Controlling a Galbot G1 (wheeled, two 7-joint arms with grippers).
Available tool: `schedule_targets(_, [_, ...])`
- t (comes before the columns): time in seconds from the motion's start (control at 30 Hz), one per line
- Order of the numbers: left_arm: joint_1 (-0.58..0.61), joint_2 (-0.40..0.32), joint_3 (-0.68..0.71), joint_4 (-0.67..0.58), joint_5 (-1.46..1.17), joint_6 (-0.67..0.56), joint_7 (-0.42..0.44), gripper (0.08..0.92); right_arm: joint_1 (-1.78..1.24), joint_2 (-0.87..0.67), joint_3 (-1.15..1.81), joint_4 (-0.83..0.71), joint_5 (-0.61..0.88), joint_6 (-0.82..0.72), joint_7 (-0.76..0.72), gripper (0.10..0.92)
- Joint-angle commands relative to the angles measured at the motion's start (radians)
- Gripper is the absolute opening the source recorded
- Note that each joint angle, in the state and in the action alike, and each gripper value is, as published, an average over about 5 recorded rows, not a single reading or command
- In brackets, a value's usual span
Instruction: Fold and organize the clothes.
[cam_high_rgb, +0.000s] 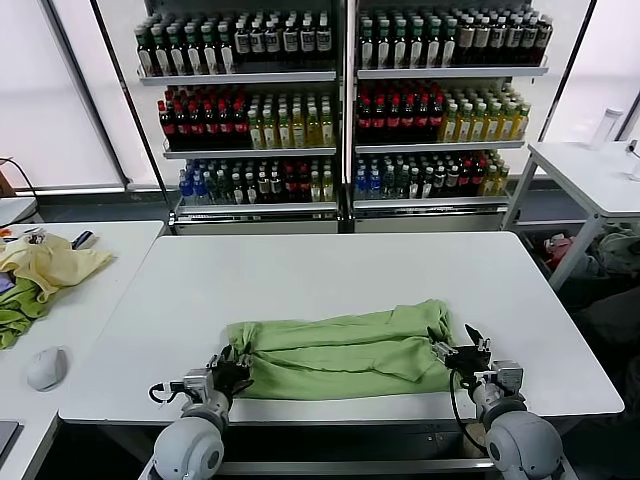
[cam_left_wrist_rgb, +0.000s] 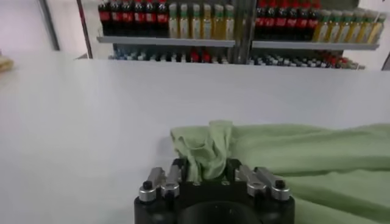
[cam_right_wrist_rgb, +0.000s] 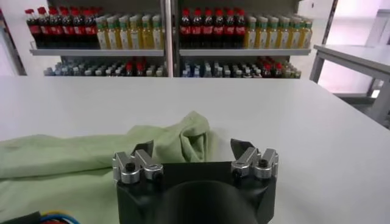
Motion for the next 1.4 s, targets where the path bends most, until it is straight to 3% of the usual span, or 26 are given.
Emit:
schedule_targets(0.03, [0.004, 0.033, -0.125, 0.0, -0.29, 0.005, 0.03, 0.304, 0.001, -0.003, 0.003, -0.004, 0.0, 0.004, -0.002, 0.823])
schedule_targets(0.23, [0.001, 0.135, -0.239, -0.005, -0.301, 0.0, 0.043, 0.157, 0.009, 0.0, 0.003, -0.008, 0.0, 0.011, -0.004, 0.823])
schedule_targets(0.47, [-0.02, 0.267, -0.373, 0.009, -0.364, 0.004, 0.052, 0.143, 0.034, -0.001, 0.0, -0.014, 0.003, 0.017, -0.009, 0.823])
schedule_targets(0.7, [-0.067, 0.349, -0.488, 0.003, -0.437, 0.013, 0.048, 0.143, 0.05, -0.005, -0.003, -0.018, 0.007, 0.021, -0.012, 0.823])
schedule_targets(0.87, [-0.052, 0.314, -0.468, -0.118, -0.559, 0.021, 0.031, 0.143, 0.052, -0.009, -0.006, -0.015, 0.005, 0.021, -0.013, 0.823])
schedule_targets(1.1, [-0.048, 0.198, -0.271, -0.309, -0.586, 0.017, -0.003, 0.143, 0.054, -0.018, -0.009, -0.01, 0.003, 0.02, -0.014, 0.823])
schedule_targets(1.4, [-0.15, 0.107, -0.019, -0.237, -0.521, 0.013, -0.042, 0.143, 0.048, -0.03, -0.011, 0.004, -0.002, 0.019, -0.014, 0.823])
